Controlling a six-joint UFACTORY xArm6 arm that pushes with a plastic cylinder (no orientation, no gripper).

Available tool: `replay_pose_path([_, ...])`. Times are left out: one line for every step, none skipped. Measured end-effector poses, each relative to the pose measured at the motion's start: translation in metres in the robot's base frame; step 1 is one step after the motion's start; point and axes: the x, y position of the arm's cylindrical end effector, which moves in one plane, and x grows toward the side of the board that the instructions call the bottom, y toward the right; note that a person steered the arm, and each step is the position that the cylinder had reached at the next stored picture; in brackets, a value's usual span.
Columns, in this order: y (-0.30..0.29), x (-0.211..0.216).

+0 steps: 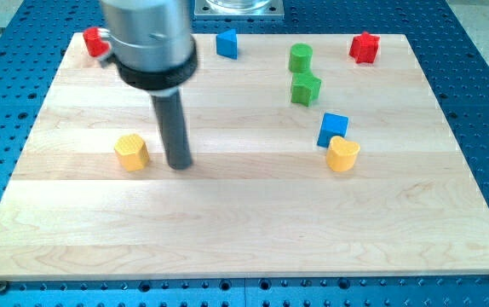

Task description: Place the hexagon at the center left of the board

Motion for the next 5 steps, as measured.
replay_pose_path([-0.063, 0.001])
replay_pose_path([-0.091, -0.013])
replay_pose_path([-0.084, 0.013])
replay_pose_path([-0.111, -0.008])
replay_pose_path([-0.133, -0.052])
